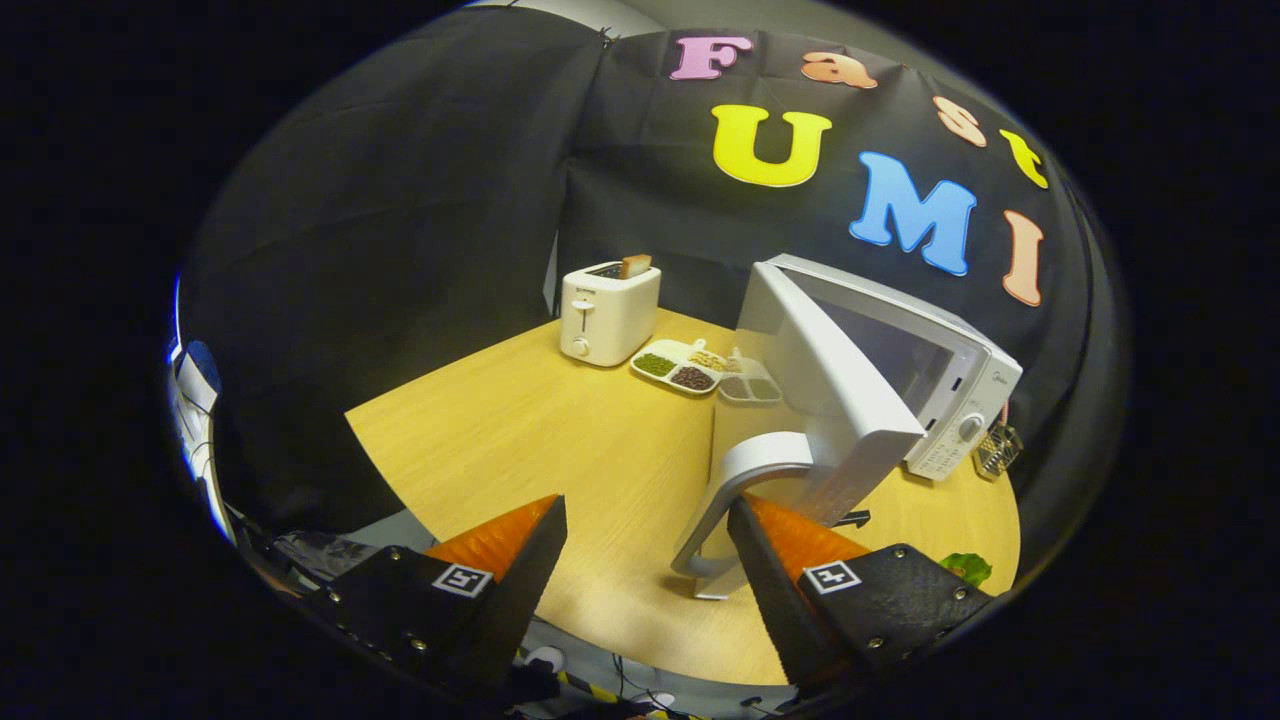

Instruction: Open the microwave, put the food inside, and close the microwave door.

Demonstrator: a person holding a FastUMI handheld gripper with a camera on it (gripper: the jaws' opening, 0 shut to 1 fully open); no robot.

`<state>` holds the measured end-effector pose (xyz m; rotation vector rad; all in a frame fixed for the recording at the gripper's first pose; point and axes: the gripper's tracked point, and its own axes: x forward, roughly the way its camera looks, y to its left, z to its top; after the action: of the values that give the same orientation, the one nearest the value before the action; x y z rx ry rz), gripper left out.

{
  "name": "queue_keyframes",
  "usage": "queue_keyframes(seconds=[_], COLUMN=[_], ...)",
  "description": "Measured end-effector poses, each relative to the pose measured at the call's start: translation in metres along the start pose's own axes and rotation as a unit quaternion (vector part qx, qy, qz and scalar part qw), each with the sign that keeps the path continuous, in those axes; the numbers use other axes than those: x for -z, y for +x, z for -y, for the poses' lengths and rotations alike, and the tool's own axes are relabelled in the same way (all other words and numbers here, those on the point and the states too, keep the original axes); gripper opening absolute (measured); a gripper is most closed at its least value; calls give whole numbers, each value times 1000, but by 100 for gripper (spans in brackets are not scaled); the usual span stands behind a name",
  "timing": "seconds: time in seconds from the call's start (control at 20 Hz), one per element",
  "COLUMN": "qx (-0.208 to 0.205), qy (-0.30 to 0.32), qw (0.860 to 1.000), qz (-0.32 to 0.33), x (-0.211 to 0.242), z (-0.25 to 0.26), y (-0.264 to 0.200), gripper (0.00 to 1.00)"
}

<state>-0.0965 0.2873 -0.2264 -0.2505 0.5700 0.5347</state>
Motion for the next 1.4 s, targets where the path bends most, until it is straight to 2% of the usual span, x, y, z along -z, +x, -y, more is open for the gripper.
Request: queue_keyframes(seconds=[0.3, 0.55, 0.75, 0.9, 1.1, 1.4], qx=[-84, -162, -282, -329, -336, -281], qy=[-13, -38, -32, -11, 27, 101], qw=[996, 986, 959, 943, 938, 942], qz=[4, 1, 7, 39, 84, 157], x=[-10, -18, -35, -55, -85, -121], z=[-56, -99, -131, -125, -79, 22], y=[17, 40, 22, -10, -54, -103], gripper=[95, 95, 95, 95, 95, 98])
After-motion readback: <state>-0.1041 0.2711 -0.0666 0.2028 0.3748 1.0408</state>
